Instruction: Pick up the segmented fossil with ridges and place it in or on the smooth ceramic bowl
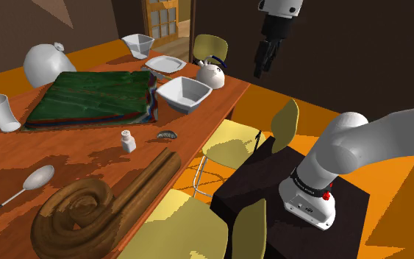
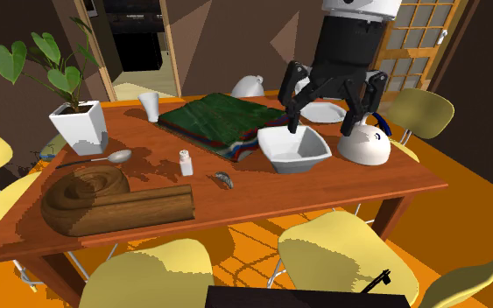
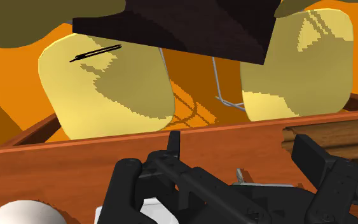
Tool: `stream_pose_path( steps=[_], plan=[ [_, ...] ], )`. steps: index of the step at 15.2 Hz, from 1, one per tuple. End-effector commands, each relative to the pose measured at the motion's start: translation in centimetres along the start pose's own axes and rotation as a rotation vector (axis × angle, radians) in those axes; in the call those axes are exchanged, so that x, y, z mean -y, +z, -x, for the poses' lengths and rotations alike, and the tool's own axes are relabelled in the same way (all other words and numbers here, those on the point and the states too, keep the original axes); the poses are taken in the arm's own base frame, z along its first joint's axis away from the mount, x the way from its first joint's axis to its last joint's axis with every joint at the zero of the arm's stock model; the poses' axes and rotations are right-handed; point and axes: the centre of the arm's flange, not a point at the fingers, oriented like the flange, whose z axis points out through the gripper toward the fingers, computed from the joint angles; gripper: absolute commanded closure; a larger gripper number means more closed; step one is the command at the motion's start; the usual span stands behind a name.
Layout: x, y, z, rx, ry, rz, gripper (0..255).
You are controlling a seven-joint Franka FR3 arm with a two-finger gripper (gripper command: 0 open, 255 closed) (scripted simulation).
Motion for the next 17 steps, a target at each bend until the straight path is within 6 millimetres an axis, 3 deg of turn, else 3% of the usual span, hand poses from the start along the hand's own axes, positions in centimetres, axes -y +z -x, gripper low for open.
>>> stream_pose_path(
  steps=[1,17],
  plan=[
    [0.0,0.0,0.0,0.000,0.000,0.000,0],
    [4.7,15.1,-13.6,-0.026,-0.177,0.024,0]
  ],
)
